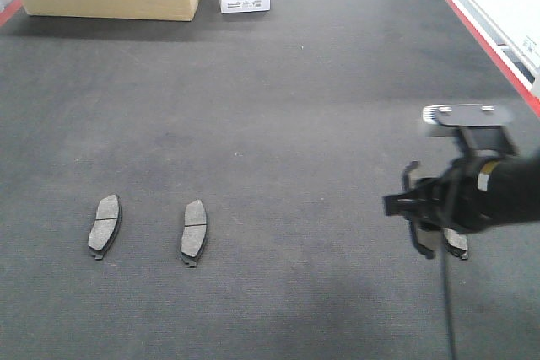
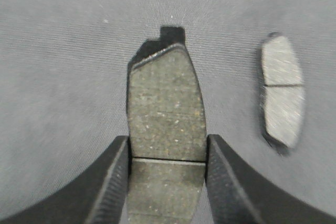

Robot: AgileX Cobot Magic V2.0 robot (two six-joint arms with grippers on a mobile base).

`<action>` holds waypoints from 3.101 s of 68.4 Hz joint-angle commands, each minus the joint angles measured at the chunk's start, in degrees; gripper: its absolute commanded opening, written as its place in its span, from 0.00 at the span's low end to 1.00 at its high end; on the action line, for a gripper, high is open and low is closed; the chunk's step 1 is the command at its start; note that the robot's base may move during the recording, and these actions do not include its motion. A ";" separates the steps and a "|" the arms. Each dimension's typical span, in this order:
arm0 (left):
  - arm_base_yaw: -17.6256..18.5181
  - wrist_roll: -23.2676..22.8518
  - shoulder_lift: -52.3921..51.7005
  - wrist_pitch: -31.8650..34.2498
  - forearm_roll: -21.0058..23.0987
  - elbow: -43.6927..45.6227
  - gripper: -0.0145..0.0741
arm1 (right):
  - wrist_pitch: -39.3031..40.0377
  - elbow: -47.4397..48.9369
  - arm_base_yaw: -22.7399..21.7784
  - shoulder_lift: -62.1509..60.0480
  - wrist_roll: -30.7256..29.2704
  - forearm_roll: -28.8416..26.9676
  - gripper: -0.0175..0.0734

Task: Move and align brake pads A on conveyor
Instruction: 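Lower the right gripper's pad onto the belt beside the other pad, then open the right gripper and lift it away from the placed pad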

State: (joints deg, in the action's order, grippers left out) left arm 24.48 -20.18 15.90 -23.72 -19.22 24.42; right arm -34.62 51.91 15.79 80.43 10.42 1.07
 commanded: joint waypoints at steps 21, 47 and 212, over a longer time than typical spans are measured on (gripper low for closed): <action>0.18 -0.43 0.53 3.65 -0.54 1.38 0.65 | 0.74 13.23 5.18 14.77 0.21 0.23 0.28; 0.18 -0.43 0.53 3.65 -0.54 1.38 0.65 | -3.70 16.98 5.01 23.21 5.77 0.08 0.29; 0.18 -0.43 0.53 3.65 -0.54 1.38 0.65 | 12.96 -28.85 5.01 -67.72 9.77 17.08 0.77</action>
State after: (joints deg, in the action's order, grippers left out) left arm 24.48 -20.18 15.90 -23.72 -19.22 24.42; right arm -27.78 22.80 21.09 15.15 20.87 16.80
